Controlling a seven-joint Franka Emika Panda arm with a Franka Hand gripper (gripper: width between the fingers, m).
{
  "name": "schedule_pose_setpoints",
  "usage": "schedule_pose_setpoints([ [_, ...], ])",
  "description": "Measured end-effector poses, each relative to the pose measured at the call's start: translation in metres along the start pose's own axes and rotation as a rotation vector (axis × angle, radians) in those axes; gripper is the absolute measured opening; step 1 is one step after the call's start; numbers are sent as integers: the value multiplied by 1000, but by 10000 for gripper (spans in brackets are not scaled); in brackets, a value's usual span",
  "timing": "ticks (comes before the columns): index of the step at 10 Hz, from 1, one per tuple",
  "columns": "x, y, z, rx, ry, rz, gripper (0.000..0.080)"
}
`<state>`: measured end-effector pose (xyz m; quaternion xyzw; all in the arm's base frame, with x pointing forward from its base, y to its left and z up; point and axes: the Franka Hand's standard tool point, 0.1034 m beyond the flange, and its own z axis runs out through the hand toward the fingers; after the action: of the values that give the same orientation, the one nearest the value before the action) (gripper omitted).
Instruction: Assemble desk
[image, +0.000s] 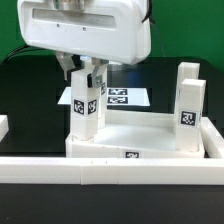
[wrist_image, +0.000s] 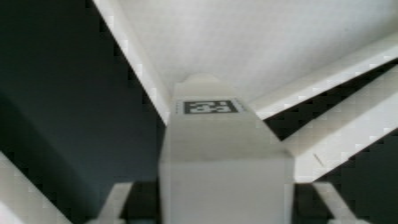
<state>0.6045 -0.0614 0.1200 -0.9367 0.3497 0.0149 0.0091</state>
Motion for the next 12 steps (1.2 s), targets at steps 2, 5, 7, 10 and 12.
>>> schedule_pose_setpoints([
  [2,0,1,1,29,-12,295,288],
  [5,2,1,2,80,-31,688,288],
  [7,3,1,2,117,-55,956,288],
  [10,4,0,2,129,-68,1119,288],
  [12,4,0,4,127,-65,1069,544],
])
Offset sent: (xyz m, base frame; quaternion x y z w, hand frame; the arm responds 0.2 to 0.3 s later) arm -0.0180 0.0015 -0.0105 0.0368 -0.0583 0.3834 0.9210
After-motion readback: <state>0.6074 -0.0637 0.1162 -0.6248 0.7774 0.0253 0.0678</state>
